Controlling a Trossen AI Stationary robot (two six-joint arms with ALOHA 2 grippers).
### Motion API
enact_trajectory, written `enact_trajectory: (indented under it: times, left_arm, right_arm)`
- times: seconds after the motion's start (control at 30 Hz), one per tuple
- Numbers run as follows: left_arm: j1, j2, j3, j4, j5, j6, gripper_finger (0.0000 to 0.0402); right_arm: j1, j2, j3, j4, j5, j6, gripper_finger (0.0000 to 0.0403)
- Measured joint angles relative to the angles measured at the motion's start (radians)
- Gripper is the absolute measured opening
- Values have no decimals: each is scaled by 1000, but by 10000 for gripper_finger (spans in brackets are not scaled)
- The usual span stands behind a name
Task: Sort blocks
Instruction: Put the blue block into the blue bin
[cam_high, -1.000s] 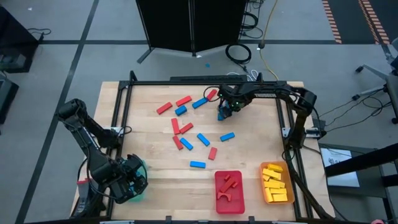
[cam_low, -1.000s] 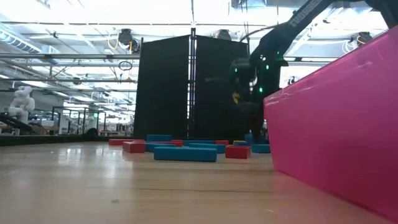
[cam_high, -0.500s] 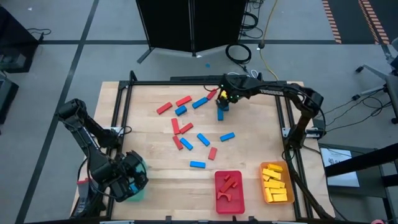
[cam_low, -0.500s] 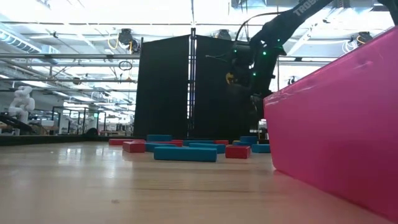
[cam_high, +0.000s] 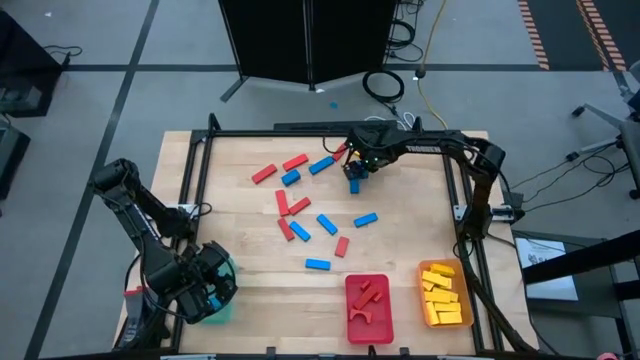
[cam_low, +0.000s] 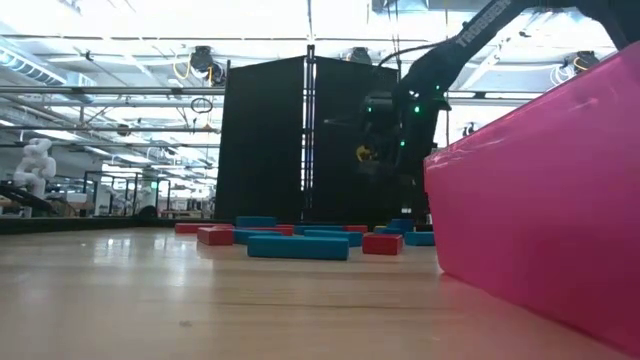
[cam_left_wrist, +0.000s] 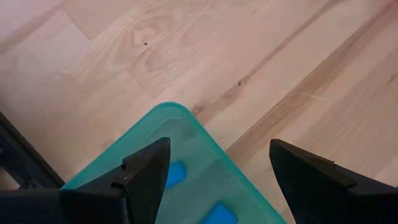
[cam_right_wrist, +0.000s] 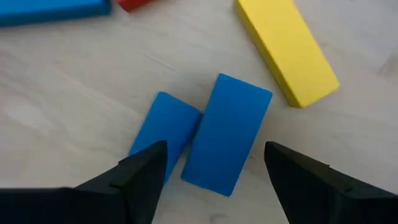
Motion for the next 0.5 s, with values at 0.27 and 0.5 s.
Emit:
enact_trajectory:
  times: [0.27, 0.5]
  left_arm:
    - [0, 0, 0, -1, 0, 73, 281]
    - [0, 0, 0, -2, -1, 77, 281]
  right_arm:
    - [0, 44, -1, -30, -20, 4, 162]
    - [1, 42, -1, -30, -39, -71, 111]
